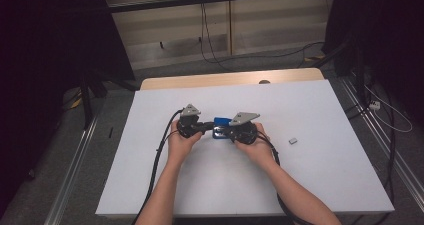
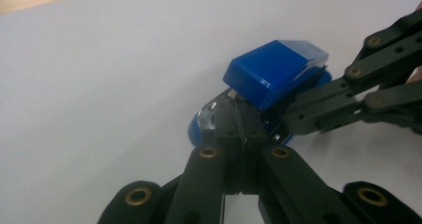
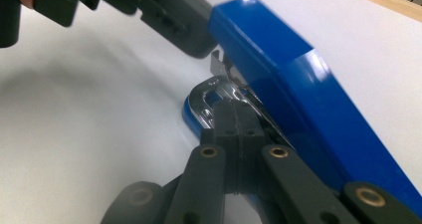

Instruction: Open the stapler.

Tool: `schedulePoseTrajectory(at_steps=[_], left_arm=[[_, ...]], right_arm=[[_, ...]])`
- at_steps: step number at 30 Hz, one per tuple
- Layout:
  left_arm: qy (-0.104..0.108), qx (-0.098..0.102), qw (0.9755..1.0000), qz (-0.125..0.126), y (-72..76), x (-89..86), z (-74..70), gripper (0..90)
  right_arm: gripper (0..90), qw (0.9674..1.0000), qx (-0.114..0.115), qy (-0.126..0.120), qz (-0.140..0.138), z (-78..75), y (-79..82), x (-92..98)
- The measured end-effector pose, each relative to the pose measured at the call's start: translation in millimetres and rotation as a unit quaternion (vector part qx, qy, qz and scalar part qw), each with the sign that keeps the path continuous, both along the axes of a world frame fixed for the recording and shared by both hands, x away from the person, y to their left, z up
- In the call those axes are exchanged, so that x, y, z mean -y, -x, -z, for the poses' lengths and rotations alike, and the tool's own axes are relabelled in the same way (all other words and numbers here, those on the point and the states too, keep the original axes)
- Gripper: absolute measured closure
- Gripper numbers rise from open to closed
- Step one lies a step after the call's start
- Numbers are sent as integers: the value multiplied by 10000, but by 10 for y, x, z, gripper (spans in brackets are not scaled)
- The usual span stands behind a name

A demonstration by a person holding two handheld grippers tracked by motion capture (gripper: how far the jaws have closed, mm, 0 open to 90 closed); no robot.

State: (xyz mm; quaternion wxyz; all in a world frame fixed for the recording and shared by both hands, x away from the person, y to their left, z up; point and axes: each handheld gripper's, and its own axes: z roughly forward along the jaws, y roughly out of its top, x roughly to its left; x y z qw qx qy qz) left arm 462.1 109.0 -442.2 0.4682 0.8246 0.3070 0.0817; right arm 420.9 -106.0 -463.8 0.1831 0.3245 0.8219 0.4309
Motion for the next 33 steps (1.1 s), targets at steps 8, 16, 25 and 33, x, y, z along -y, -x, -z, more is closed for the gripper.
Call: schedulePoseTrajectory(at_steps=[8,16,25,33], left_arm=[[136,143,9998,57,23,36,-117,900],[157,214,9996,101,28,59,-170,900],[140,259,9995,129,23,67,-184,900],[124,285,9994,135,18,68,-184,900]], right_arm=[[900,10000,-28,-27,66,-2,-13,-20],[900,9993,144,-276,225,-103,-35,-33],[900,9989,186,-326,278,-120,-67,-110],[900,9981,137,-456,393,-84,-94,-129]])
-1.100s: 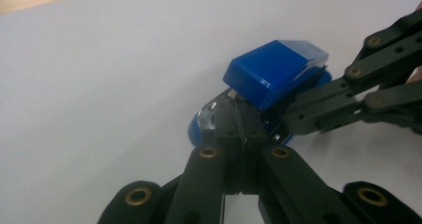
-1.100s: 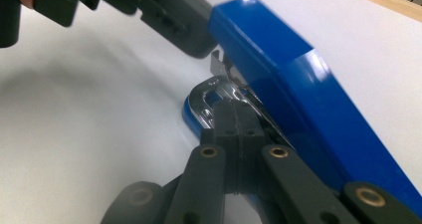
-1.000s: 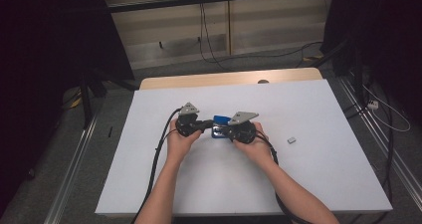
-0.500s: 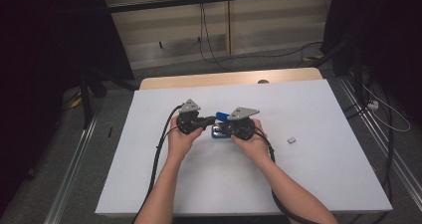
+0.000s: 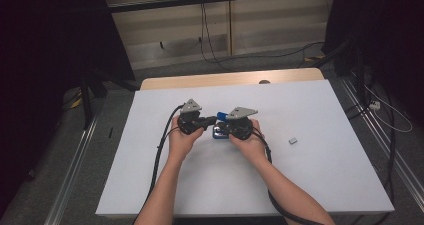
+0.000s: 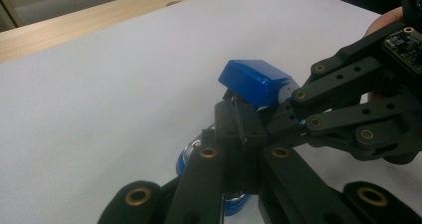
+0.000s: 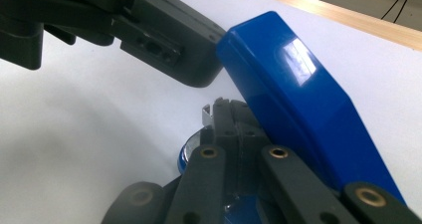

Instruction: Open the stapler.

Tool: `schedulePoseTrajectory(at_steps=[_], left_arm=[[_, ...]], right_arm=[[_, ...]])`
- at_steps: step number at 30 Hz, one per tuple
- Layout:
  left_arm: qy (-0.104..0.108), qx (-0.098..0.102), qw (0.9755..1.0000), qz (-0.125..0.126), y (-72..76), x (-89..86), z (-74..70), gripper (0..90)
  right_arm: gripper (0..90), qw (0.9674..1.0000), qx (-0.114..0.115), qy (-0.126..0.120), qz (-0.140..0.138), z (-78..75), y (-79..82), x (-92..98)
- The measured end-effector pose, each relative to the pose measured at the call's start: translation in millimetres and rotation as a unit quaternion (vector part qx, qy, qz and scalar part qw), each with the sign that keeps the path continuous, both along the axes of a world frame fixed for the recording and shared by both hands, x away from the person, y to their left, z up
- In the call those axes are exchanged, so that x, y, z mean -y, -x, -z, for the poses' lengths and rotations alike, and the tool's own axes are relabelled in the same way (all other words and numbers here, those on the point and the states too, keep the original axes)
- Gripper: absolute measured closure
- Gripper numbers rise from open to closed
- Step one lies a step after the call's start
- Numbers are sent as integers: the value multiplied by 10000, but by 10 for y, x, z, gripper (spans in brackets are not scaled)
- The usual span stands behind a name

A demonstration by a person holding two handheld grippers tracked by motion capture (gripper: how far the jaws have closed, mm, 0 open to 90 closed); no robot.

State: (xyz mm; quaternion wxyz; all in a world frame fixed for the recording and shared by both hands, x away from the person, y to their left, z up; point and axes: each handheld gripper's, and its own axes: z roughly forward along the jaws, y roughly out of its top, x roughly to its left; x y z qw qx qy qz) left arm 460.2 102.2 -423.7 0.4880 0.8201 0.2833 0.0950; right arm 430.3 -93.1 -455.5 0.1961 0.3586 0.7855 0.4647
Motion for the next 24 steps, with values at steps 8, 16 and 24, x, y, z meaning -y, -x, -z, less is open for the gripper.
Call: schedulePoseTrajectory(at_steps=[8,16,24], left_arm=[[-19,0,10000,4,3,8,12,900],[-106,14,9999,-92,-23,26,67,900],[-195,-8,9997,-116,-57,54,156,900]], right_arm=[[900,9999,75,-25,94,-30,11,0],[900,9998,127,-27,147,-26,27,0],[900,9997,163,1,177,-35,37,7]])
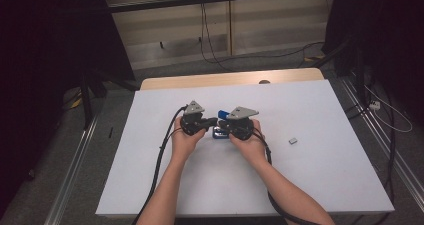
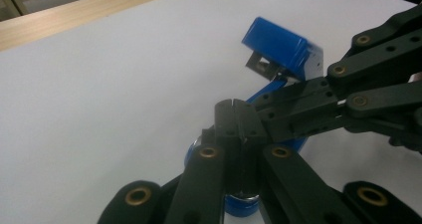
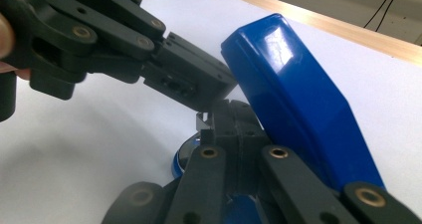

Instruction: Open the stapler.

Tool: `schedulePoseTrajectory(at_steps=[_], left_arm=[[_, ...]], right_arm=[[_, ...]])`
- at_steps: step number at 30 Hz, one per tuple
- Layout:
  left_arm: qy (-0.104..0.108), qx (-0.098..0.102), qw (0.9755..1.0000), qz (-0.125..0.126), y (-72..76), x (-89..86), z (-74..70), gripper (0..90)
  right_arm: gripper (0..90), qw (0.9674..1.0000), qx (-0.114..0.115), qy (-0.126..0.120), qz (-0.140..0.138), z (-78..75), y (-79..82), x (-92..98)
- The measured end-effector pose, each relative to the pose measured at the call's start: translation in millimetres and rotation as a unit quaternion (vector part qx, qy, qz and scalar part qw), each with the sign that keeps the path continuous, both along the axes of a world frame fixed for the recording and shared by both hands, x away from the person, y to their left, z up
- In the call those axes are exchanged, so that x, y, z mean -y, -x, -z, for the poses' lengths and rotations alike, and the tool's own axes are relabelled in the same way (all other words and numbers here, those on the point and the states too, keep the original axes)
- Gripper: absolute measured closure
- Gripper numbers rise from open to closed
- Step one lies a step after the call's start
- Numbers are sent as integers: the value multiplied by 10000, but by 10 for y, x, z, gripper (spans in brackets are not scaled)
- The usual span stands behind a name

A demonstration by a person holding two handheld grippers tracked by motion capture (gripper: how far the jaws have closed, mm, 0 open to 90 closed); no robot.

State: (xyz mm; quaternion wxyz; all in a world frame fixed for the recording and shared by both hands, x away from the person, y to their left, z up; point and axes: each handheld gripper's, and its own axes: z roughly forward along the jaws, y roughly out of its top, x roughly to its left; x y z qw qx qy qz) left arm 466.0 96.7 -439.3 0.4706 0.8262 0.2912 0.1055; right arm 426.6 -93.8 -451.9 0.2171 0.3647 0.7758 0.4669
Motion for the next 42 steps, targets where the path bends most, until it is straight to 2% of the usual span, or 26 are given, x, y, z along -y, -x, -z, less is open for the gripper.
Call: schedulePoseTrajectory(at_steps=[4,7,13,14,15,16,17,20,24,27,31,33,39,42], left_arm=[[46,-39,10000,15,-11,-2,38,900],[-31,-27,10000,71,0,16,43,900],[32,-67,10000,44,1,5,63,900],[-26,-52,10000,36,6,11,67,900],[-221,-4,9997,53,10,22,80,900],[-262,-4,9996,41,14,32,103,900],[-168,-22,9999,15,11,26,115,900],[-101,-57,9999,17,9,14,126,900],[-147,-11,9999,-3,20,21,124,900],[-185,14,9998,-4,26,25,122,900],[-229,83,9997,-40,40,33,121,900],[-288,123,9995,-33,44,38,114,900],[-240,85,9997,-43,44,34,120,900],[-257,98,9996,-44,47,37,119,900]], right_arm=[[900,10000,16,21,3,-4,6,5],[900,10000,47,47,34,-1,12,-1],[900,9999,75,120,77,-4,27,-18],[900,9998,99,140,96,-11,28,-17],[900,9998,106,125,106,-18,29,-9],[900,9998,89,53,144,-23,30,-1],[900,9998,113,34,179,-27,34,6],[900,9993,234,152,239,-44,54,7],[900,9990,251,180,327,-70,59,20],[900,9976,343,400,440,-103,75,25],[900,9975,252,360,562,-148,74,71],[900,9966,273,432,642,-166,78,98],[900,9960,166,425,769,-194,73,182],[900,9952,198,511,807,-197,84,191]])
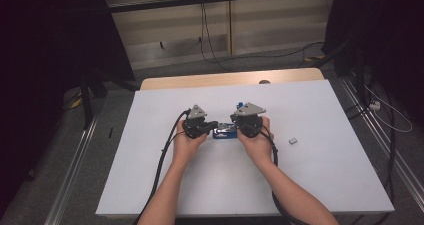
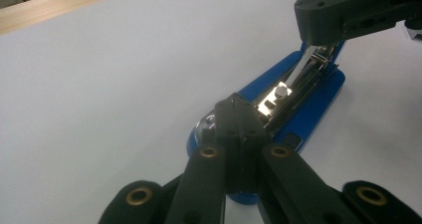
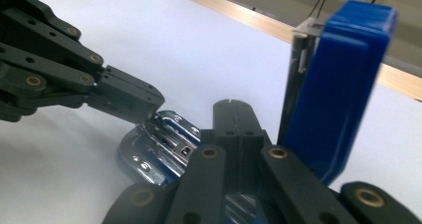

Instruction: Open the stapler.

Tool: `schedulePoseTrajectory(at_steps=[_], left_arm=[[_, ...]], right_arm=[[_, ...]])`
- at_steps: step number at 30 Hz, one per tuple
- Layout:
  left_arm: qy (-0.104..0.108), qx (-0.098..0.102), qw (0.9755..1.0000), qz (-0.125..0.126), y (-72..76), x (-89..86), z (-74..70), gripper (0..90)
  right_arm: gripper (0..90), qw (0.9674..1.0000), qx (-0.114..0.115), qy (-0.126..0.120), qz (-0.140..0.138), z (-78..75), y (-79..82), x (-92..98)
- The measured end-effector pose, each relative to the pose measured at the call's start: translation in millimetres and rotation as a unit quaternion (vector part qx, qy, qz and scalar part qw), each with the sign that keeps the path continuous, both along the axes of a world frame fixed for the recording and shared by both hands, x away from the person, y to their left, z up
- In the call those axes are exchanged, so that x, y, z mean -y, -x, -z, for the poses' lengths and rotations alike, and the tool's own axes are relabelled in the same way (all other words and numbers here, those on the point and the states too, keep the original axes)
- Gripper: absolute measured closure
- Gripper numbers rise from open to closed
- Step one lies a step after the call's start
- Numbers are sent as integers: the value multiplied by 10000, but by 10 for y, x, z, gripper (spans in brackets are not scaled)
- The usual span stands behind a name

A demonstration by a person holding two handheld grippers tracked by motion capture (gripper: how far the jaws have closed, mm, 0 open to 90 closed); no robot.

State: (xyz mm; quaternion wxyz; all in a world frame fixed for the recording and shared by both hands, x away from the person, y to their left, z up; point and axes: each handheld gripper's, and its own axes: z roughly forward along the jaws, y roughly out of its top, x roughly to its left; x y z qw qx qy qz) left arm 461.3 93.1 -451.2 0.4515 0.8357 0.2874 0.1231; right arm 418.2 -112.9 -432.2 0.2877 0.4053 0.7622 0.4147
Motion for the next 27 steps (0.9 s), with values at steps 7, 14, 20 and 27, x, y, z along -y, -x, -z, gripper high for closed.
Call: schedulePoseTrajectory(at_steps=[7,14,20,27], left_arm=[[-7,0,10000,7,2,1,-1,900],[6,-5,10000,-4,1,-1,1,900],[27,-2,10000,1,4,-4,5,900],[28,-1,10000,9,3,-5,5,900]], right_arm=[[900,9998,-39,89,173,5,2,139],[900,9998,-3,140,154,13,12,159],[900,9996,-81,41,275,43,0,243],[900,9998,-75,49,164,70,11,295]])
